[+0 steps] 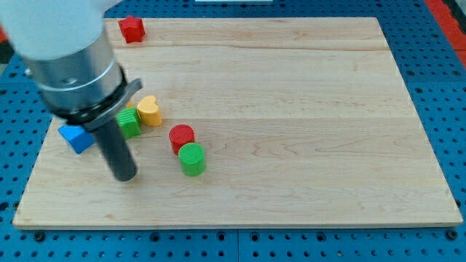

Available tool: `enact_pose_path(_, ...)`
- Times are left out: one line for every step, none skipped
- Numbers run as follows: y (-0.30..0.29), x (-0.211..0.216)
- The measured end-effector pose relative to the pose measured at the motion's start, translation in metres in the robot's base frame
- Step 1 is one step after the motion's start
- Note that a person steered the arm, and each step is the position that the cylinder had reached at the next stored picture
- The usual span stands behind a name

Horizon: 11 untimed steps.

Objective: Place the green star above the yellow heart

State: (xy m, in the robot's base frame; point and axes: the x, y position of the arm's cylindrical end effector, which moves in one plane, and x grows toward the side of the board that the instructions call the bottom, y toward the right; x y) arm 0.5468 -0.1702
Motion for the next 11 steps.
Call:
enact_pose_path(-0.003, -0.031)
enact_pose_path(0.009, -0.076)
enact_pose_path(0.0, -0.105)
enact_pose_path(0.001, -0.094)
enact_pose_path(-0.035, -0.074)
enact_pose_path(-0.038, -0.11)
enact_pose_path(-0.031, -0.132)
enact_pose_path(0.013, -0.135)
enact_pose_path(0.049, -0.135)
enact_pose_path(0.073, -0.162)
enact_pose_path(0.045, -0.205)
